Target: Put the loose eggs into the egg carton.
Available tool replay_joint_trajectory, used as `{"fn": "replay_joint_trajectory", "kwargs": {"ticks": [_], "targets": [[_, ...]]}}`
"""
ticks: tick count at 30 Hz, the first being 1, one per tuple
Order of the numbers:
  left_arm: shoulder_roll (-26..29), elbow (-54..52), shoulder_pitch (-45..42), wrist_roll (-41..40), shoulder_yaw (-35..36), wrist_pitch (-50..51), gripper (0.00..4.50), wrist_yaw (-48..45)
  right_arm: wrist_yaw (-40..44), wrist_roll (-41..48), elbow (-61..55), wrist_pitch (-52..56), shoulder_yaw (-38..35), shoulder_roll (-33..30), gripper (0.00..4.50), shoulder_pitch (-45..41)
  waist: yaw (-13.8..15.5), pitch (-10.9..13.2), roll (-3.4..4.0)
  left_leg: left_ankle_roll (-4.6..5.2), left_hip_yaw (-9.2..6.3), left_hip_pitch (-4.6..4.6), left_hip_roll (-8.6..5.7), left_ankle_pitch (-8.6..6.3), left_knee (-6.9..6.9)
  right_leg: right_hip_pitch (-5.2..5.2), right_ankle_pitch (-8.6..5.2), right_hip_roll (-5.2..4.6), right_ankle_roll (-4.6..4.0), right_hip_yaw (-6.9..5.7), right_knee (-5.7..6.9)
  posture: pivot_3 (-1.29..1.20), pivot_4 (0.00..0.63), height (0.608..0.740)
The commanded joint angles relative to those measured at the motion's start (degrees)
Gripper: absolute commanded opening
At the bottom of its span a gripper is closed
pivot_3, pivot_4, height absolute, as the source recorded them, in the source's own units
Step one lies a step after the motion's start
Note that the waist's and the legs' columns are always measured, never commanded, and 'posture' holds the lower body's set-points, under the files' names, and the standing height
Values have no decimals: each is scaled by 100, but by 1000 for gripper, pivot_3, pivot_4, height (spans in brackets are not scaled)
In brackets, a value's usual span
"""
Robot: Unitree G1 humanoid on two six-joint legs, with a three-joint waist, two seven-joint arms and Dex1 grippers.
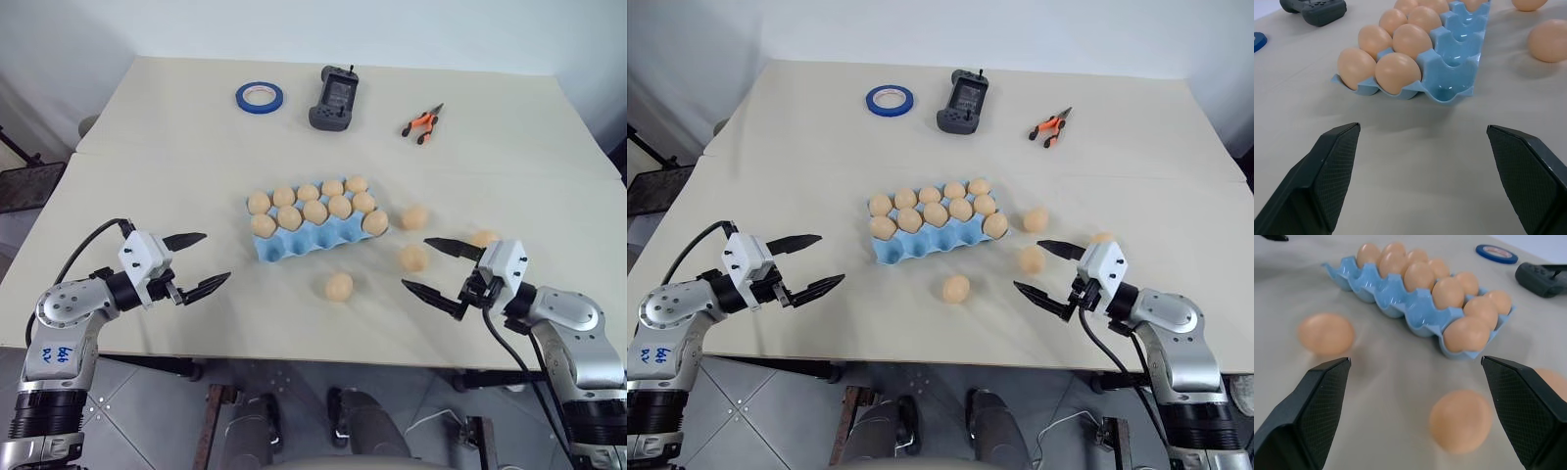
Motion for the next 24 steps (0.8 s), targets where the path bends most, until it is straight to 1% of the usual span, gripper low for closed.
{"fn": "replay_joint_trajectory", "kwargs": {"ticks": [1, 5, 9, 11, 13, 17, 21, 24], "targets": [[-37, -177, -10, 19, 71, -136, 4416, 115, -69, 34, -20, -111, -133, 35, 4500, -36, 5, 0, 0, 0, 0, 0, 0, 0, 0, 0, 0, 0, 1, 0, 0, 0, 150, 740], [-66, -271, 8, -205, 56, 86, 4416, -2, -248, 84, -24, -57, -261, 86, 4500, -10, 5, 0, 0, 0, 0, 0, 0, 0, 0, 1, 7, 0, 12, -1, 1, 0, 150, 740], [-124, -467, -7, -327, -61, 245, 4416, -127, -629, 195, -20, 63, -646, 128, 4500, 97, 7, 0, 0, 0, 0, 0, 0, 0, 2, 1, 15, 0, 27, -1, 4, 0, 150, 740], [-135, -590, -57, -349, -205, 280, 4416, -254, -827, 210, 57, 44, -898, 122, 4500, 147, 8, 0, 0, 0, 0, 0, -1, 0, 3, 1, 17, 0, 30, 0, 4, 0, 150, 740], [-158, -698, -137, -348, -399, 292, 4416, -405, -1042, 199, 169, -22, -1184, 129, 4500, 232, 14, 0, 0, 0, 0, 1, -2, 0, 3, 4, 32, 0, 57, -1, 3, 0, 150, 740], [-362, -678, -528, -341, -763, 315, 4416, -559, -1541, -22, 551, -301, -1616, 212, 4500, 377, 28, 0, 0, 0, -2, 1, -3, 0, 11, 9, 30, -1, 54, -4, 2, 0, 150, 740], [-546, -517, -844, -282, -1038, 282, 4416, -721, -1872, -247, 887, -402, -1677, 244, 4500, 450, -15, -1, 2, 2, 1, 2, -4, 1, 18, 13, 32, -1, 57, 1, 3, 0, 150, 740], [-582, -478, -907, -279, -1093, 271, 4416, -794, -1991, -281, 896, -264, -1619, 223, 4500, 452, -65, -1, 3, 8, 3, 7, -3, 4, 20, 13, 48, 4, 86, 3, 15, 0, 150, 740]]}}
